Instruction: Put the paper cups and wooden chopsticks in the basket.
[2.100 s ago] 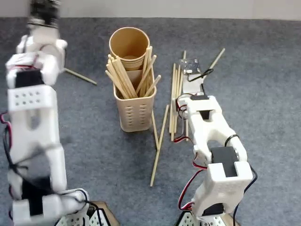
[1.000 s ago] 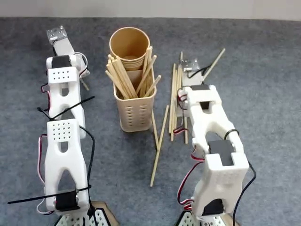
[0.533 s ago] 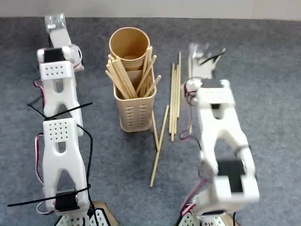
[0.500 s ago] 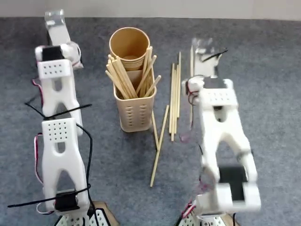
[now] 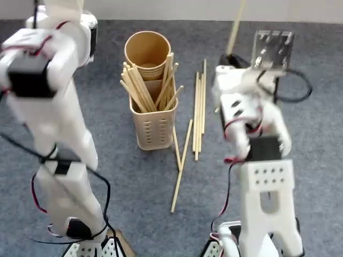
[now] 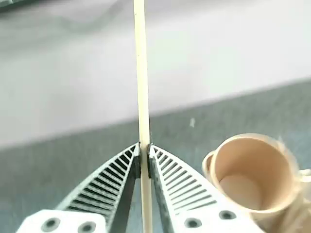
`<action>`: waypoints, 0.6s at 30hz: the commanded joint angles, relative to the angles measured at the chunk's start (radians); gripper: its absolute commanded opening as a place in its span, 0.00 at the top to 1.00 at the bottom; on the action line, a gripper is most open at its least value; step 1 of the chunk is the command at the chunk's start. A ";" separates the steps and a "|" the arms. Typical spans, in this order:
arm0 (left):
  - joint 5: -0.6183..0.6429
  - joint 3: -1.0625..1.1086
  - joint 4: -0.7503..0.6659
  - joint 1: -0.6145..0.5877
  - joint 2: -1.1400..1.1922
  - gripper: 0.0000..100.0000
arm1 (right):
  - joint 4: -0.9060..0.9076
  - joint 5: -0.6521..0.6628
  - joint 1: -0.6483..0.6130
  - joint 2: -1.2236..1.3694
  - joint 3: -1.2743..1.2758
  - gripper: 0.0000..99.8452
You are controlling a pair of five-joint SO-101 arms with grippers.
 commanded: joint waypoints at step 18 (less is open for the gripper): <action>-0.018 0.653 -0.018 0.068 -0.559 0.99 | -0.420 -0.006 -0.174 0.217 -0.002 1.00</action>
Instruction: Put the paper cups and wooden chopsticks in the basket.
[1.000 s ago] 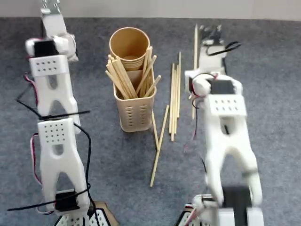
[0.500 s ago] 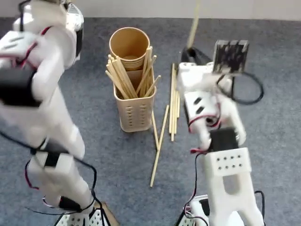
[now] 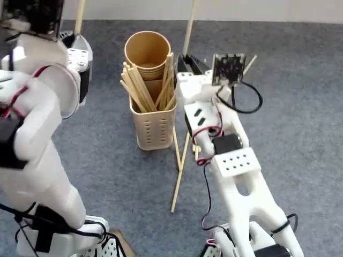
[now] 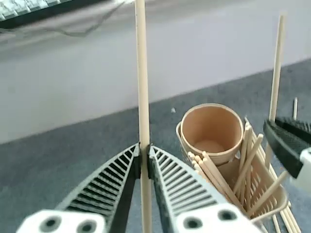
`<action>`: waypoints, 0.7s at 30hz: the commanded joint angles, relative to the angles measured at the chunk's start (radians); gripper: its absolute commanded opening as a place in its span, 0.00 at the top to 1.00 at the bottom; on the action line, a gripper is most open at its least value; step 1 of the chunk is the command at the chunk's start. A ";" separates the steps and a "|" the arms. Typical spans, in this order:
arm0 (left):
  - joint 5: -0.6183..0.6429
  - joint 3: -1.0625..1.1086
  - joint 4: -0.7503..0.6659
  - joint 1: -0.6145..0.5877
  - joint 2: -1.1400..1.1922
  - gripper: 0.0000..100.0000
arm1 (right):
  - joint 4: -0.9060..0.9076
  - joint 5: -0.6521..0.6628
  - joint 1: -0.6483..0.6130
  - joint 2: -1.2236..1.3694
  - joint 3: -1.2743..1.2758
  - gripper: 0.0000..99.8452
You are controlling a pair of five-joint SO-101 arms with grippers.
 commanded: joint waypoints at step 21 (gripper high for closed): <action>-0.012 0.025 -0.052 0.010 -0.021 0.99 | 0.025 0.084 -0.094 -0.001 0.076 1.00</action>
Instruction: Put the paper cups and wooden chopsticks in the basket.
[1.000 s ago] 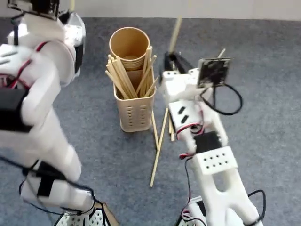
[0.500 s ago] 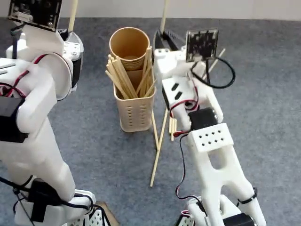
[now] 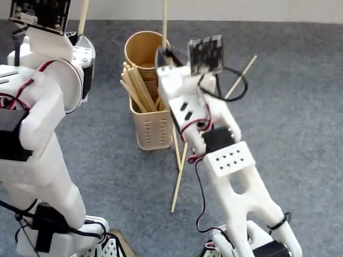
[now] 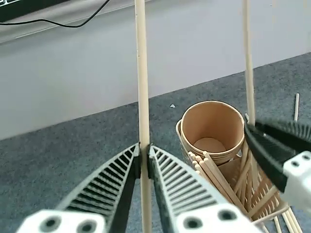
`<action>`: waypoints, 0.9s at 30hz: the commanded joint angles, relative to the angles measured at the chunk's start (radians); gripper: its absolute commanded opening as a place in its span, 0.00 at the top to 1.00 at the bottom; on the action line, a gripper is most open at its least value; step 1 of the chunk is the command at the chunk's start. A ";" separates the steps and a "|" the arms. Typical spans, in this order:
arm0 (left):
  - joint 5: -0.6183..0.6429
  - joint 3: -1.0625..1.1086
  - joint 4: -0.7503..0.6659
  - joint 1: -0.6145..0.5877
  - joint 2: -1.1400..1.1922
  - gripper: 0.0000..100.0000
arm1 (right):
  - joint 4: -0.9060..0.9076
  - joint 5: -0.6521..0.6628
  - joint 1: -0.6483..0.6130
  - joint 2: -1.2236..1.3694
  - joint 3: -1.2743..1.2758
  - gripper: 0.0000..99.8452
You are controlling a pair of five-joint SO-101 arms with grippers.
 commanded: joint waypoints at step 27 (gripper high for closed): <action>0.098 -0.005 -0.120 0.186 0.088 0.99 | 0.816 0.192 0.142 -0.734 -0.059 0.78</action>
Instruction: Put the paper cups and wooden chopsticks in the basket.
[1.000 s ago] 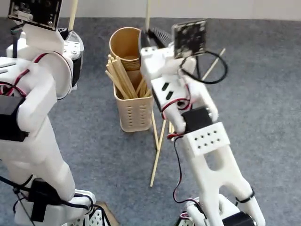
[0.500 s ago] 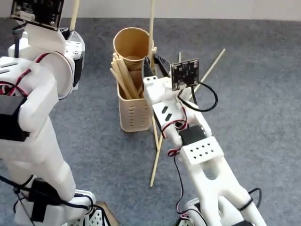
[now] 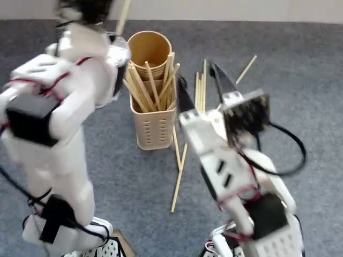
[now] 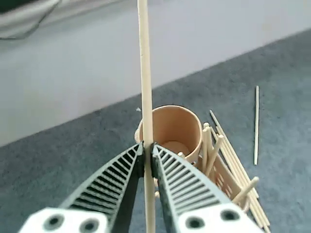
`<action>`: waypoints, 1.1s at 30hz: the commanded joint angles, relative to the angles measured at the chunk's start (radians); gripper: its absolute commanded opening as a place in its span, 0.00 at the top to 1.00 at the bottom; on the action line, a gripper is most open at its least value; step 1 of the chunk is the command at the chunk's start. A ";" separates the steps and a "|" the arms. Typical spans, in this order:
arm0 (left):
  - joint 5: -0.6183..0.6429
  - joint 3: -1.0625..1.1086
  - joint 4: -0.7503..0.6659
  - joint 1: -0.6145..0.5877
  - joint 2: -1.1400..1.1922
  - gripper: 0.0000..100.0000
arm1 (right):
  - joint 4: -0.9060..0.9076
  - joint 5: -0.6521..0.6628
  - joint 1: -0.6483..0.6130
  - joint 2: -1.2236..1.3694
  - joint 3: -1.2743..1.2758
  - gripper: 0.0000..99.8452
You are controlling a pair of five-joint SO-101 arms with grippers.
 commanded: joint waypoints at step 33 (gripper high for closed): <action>0.046 1.044 -0.545 0.065 -0.538 1.00 | -0.114 0.014 0.216 -0.613 1.050 0.78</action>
